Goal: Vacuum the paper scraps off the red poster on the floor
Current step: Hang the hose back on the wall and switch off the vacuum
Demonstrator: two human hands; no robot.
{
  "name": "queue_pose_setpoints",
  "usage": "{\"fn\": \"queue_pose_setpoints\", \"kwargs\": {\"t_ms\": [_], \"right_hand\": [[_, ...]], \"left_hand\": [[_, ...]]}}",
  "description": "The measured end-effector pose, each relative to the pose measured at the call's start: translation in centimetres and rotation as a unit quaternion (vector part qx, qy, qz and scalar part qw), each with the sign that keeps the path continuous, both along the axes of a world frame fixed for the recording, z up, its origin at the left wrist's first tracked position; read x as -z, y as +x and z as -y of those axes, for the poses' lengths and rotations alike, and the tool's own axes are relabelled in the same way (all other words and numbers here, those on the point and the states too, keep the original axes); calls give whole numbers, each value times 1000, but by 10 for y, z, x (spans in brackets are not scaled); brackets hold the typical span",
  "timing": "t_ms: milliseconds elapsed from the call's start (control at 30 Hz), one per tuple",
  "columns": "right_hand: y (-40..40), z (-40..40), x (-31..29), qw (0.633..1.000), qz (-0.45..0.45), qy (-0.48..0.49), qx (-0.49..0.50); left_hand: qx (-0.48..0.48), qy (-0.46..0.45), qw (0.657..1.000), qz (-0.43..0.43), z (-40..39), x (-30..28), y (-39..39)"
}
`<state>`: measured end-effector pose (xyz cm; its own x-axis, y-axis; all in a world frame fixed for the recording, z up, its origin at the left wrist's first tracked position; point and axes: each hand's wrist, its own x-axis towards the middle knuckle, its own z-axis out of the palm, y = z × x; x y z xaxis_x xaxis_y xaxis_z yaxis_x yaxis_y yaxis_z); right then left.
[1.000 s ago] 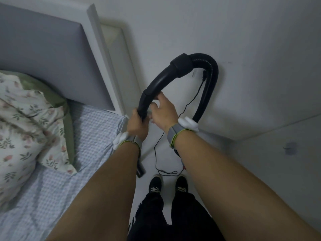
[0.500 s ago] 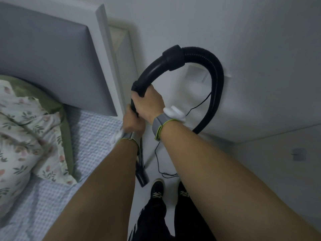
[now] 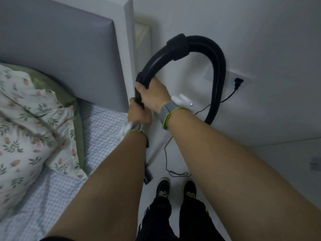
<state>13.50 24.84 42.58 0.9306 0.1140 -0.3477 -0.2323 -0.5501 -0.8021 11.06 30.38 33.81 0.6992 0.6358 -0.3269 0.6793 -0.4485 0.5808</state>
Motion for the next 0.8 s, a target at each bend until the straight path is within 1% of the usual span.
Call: {"fn": "queue_pose_setpoints", "kwargs": {"t_ms": [167,267,367,467,533,633,800], "right_hand": [[42,7,23,1000,-12,3,-16],[56,10,27,999,-3,-21,-32],[67,10,30,999,-8,-45,-15],[75,12,25,994,12,-104,-10],[79,10,25,991,24,-127,-27],[82,11,31,989,7,-133,-55],[79,22,42,982,16,-162,-98]], "left_hand": [[69,-57,994,67,-6,3,18],[69,-47,993,86,-7,11,28],[73,-41,994,75,-10,17,37],[52,-51,996,59,-18,18,43],[68,-74,994,53,-23,20,49],[118,-117,985,47,-29,21,53],[137,-141,980,45,-33,24,57]]}}
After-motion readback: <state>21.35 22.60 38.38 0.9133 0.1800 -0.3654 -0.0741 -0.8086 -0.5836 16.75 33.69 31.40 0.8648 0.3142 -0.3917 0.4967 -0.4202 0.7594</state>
